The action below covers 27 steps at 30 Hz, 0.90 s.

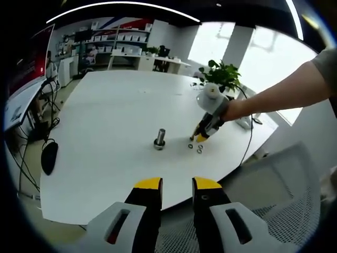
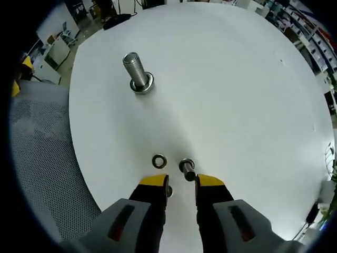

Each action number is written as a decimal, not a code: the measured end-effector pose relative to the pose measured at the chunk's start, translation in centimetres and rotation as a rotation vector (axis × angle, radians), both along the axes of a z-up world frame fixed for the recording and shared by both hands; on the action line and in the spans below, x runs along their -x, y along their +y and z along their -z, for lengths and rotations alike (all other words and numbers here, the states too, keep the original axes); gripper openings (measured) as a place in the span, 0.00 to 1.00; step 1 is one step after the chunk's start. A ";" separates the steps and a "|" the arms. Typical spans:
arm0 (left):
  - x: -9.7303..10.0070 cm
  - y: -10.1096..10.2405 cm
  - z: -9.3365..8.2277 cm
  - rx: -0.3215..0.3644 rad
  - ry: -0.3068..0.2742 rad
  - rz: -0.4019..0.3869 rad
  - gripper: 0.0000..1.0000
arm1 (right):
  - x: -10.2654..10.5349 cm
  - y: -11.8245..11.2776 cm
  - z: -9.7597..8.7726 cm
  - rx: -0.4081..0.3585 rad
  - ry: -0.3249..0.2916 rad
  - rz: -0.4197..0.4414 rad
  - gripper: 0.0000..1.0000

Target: Place the washer onto the threaded stud by aligning its center hole with the stud, sliding it down to the base, and recovering from edge contact or off-axis alignment until the washer reaches the visible bottom stop.

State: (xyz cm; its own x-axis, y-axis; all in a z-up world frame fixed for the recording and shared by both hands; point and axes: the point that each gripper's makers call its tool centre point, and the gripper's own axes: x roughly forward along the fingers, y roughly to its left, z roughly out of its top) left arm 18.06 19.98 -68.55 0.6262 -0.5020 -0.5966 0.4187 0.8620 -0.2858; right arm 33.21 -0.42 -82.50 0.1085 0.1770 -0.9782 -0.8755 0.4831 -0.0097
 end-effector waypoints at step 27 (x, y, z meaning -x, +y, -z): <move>0.0 0.0 0.1 -0.006 0.002 0.001 0.19 | 1.7 2.7 1.5 -0.028 0.011 0.065 0.21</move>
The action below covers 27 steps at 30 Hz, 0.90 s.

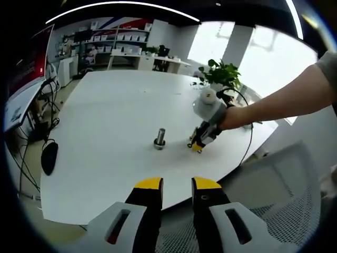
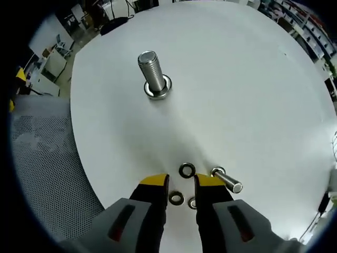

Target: Place the washer onto the threaded stud by aligning its center hole with the stud, sliding it down to the base, and recovering from edge contact or off-axis alignment until the washer reaches the visible bottom stop.

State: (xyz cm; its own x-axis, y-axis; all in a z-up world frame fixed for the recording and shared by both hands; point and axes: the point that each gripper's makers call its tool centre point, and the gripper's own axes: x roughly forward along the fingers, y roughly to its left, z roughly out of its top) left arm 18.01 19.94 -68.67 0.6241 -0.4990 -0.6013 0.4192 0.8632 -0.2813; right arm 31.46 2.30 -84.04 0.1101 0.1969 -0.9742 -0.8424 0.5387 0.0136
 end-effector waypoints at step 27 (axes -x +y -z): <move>0.0 -0.1 -0.1 0.002 -0.001 0.000 0.18 | 0.3 1.4 0.2 0.099 0.028 -0.223 0.17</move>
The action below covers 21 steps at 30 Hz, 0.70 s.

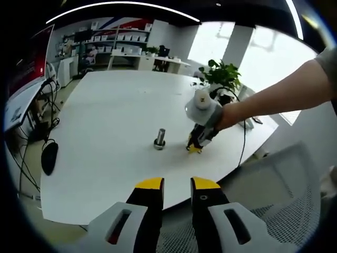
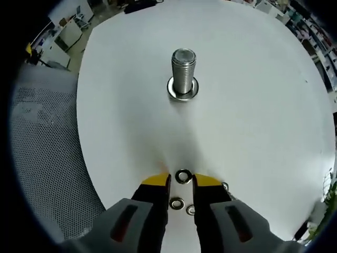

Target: Place the washer onto the threaded stud by aligning its center hole with the stud, sliding it down to the base, and recovering from edge contact or off-axis alignment until the washer reaches the visible bottom stop.

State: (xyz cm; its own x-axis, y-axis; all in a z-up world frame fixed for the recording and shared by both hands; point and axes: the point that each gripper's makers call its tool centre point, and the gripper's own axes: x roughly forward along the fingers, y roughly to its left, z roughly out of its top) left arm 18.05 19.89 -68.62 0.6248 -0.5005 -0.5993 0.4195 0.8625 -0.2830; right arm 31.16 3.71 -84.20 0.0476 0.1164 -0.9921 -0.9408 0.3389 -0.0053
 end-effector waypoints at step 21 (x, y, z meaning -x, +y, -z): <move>-0.1 -0.1 0.0 0.003 0.000 0.003 0.17 | 0.0 -0.1 -0.1 0.006 -0.029 -0.013 0.14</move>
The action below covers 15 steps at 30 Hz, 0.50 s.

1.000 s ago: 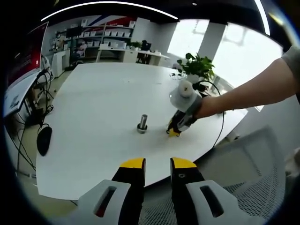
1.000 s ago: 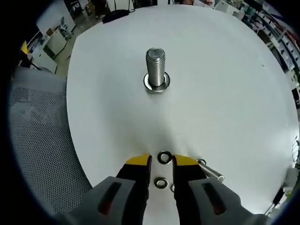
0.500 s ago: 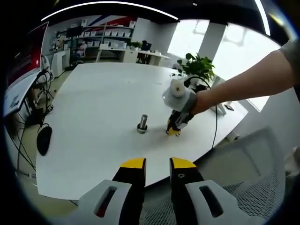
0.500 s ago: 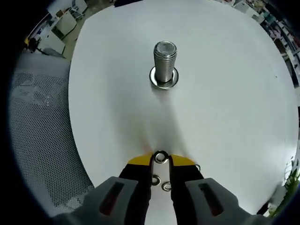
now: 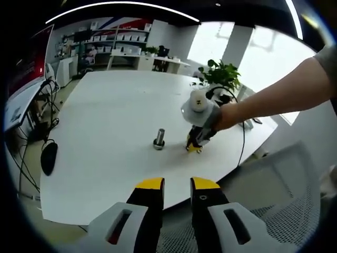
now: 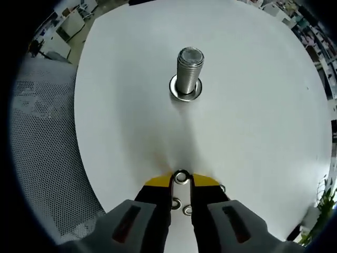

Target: Place the washer onto the threaded stud by aligning its center hole with the stud, sliding it down to the base, and recovering from edge contact or off-axis alignment until the washer reaches the visible bottom stop.

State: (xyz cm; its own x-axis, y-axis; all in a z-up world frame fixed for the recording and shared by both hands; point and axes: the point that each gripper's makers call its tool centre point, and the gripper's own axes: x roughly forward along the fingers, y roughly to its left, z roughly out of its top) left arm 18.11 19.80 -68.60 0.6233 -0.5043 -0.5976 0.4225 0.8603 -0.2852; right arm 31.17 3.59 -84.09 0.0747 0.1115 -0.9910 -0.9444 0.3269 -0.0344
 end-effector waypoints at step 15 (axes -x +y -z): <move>0.1 0.0 -0.1 0.005 -0.003 0.001 0.18 | -0.3 -0.4 -0.2 -0.052 -0.065 0.046 0.13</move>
